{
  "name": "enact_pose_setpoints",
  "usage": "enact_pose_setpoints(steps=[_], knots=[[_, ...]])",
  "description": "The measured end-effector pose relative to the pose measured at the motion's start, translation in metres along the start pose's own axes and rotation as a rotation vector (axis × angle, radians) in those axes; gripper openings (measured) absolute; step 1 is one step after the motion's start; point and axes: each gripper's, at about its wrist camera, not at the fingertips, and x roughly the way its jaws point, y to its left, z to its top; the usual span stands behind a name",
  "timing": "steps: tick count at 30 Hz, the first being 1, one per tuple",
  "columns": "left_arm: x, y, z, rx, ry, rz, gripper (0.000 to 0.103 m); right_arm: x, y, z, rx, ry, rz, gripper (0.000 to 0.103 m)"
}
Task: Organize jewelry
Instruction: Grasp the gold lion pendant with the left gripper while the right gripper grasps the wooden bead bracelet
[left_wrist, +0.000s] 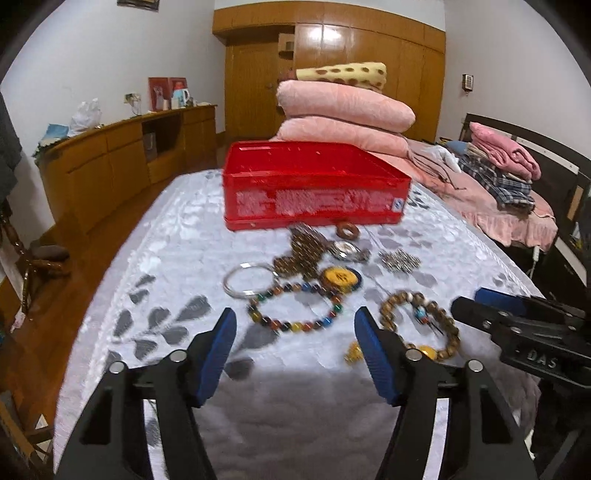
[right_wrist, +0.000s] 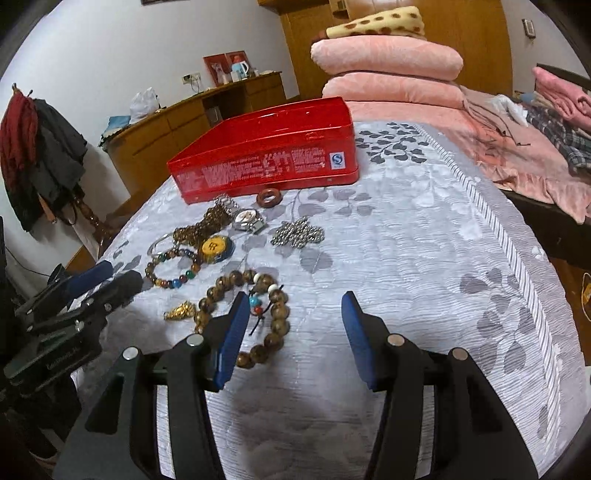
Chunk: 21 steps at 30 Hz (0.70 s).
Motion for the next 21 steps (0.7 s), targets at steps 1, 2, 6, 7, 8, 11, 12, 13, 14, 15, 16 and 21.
enact_pose_setpoints(steps=[1,2,6,7,8,11,12,13,14,15,16,21], knots=[[0.001,-0.001,-0.002,0.000,0.007,-0.007,0.062,0.000,0.000,-0.001,-0.003,0.003,0.001,0.049],[0.002,-0.001,-0.004,-0.001,0.013,-0.013,0.060,0.002,0.001,-0.002,-0.004,0.007,0.004,0.047],[0.005,-0.006,-0.007,-0.005,0.032,-0.037,0.057,0.009,0.003,-0.006,-0.010,0.038,0.010,0.041],[0.006,-0.007,-0.008,-0.004,0.036,-0.041,0.057,0.011,0.003,-0.007,-0.010,0.043,0.011,0.041],[0.007,-0.008,-0.008,-0.004,0.042,-0.046,0.057,0.012,0.004,-0.008,-0.010,0.048,0.010,0.041],[0.011,-0.011,-0.009,-0.003,0.054,-0.055,0.057,0.013,0.006,-0.009,-0.025,0.049,-0.004,0.039],[0.013,-0.012,-0.010,-0.002,0.060,-0.059,0.057,0.014,0.008,-0.009,-0.035,0.050,-0.013,0.038],[0.014,-0.013,-0.010,0.000,0.064,-0.063,0.057,0.014,0.009,-0.009,-0.044,0.050,-0.022,0.037],[0.015,-0.014,-0.011,0.003,0.069,-0.066,0.057,0.014,0.010,-0.010,-0.054,0.048,-0.030,0.036],[0.018,-0.016,-0.011,0.009,0.079,-0.074,0.057,0.014,0.012,-0.011,-0.067,0.047,-0.038,0.035],[0.020,-0.017,-0.012,0.013,0.086,-0.079,0.057,0.015,0.014,-0.011,-0.077,0.046,-0.043,0.034],[0.028,-0.022,-0.010,0.036,0.118,-0.081,0.056,0.016,0.015,-0.011,-0.100,0.046,-0.048,0.022]])
